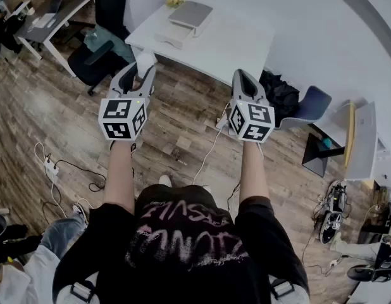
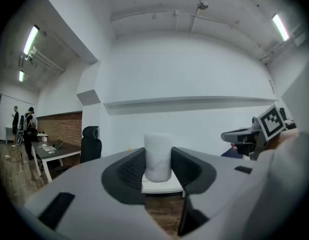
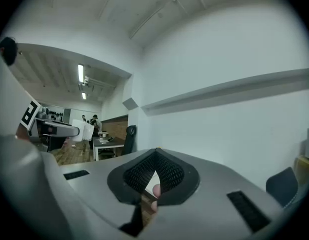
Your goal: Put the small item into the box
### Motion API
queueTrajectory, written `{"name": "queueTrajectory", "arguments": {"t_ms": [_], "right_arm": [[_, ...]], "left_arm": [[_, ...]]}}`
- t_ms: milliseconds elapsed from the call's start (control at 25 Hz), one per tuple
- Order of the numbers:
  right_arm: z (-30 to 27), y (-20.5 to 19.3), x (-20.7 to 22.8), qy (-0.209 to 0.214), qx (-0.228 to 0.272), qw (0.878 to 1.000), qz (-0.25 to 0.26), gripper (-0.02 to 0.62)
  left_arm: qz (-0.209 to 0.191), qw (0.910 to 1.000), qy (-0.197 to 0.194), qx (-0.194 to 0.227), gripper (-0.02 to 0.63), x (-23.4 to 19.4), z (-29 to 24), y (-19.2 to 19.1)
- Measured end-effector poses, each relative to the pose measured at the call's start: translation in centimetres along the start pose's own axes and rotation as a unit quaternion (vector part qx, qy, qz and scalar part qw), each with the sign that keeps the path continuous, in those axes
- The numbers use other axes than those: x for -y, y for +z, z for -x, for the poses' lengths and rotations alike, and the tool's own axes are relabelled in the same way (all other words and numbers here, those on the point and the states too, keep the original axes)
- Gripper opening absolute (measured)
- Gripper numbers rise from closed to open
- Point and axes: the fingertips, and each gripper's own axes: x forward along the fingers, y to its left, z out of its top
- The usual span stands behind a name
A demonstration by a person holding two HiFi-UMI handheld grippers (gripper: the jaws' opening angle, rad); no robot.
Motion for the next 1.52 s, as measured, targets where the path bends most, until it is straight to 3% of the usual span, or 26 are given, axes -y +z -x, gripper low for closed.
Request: {"name": "queueTrajectory", "arguments": {"t_ms": [720,1520], "right_arm": [[-0.9,-0.4,-1.4,0.000,-0.007,1.000,0.002,0.009],[-3.1,0.2,-7.6,-0.019,-0.003,1.000,0.010,0.009]], "left_arm": [[-0.002,1.0000,-0.008,-0.005,0.161,-1.2,0.0,-0.9],[0.007,0.9995,-0.029,0.003,0.161,-7.6,1.6,-1.4]]}}
